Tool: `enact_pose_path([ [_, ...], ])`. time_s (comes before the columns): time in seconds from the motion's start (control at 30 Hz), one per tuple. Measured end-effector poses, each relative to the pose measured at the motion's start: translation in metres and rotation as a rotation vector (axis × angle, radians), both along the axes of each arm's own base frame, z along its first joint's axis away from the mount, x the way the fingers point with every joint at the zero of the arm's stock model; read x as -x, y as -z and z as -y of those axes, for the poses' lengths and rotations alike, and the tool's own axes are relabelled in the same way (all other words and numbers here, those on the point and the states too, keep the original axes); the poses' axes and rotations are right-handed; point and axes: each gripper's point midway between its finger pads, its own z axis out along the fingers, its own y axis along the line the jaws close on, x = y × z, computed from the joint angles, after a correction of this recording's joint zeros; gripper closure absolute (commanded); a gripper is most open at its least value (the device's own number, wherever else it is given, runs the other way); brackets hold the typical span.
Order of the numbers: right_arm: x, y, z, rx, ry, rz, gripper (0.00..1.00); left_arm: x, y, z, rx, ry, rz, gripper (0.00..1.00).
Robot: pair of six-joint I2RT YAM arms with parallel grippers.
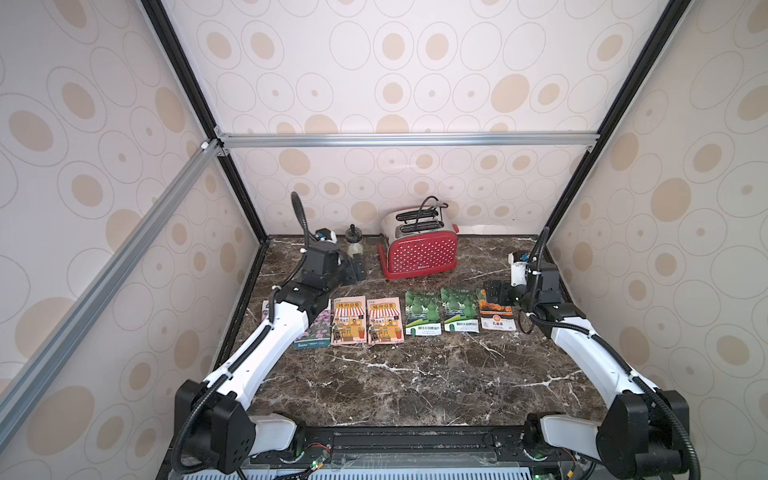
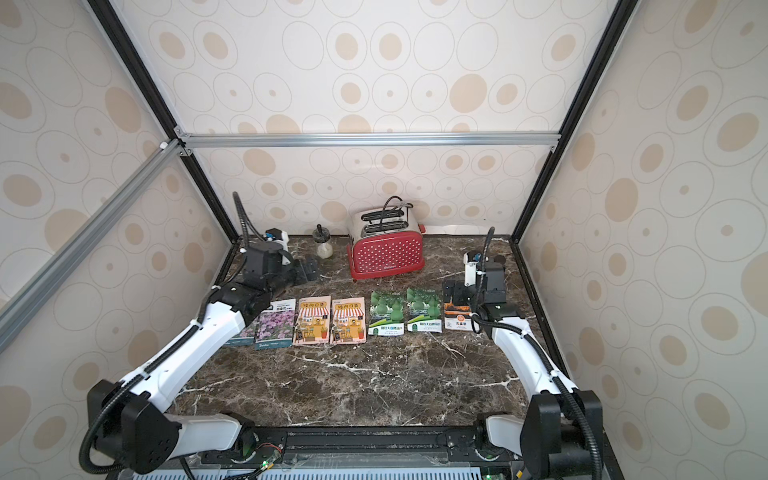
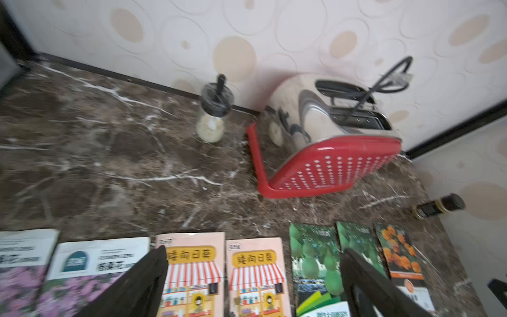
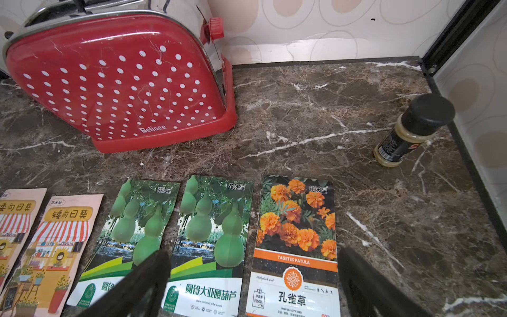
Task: Arrange the seed packets in a row
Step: Adjust the seed packet at the center of the board, then reset both arms
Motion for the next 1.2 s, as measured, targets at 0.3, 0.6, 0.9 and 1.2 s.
enact_pose_path([
  [0.3, -0.002, 0.039, 0.041, 0.027, 0.108, 0.014, 0.01, 0.002, 0.101, -0.148, -0.269, -0.304, -0.349, 0.01],
  [0.6, -0.006, 0.105, 0.045, -0.034, 0.096, 0.02, 0.01, 0.023, 0.207, -0.164, -0.462, -0.231, -0.466, 0.02],
  [0.9, -0.001, 0.112, 0.032, -0.009, 0.063, 0.154, 0.01, 0.012, 0.195, -0.154, -0.466, -0.165, -0.188, 0.01],
  [1.2, -0.008, 0.099, 0.037, 0.013, 0.095, 0.22, 0.01, 0.005, 0.178, -0.149, -0.443, -0.195, 0.011, 0.01],
])
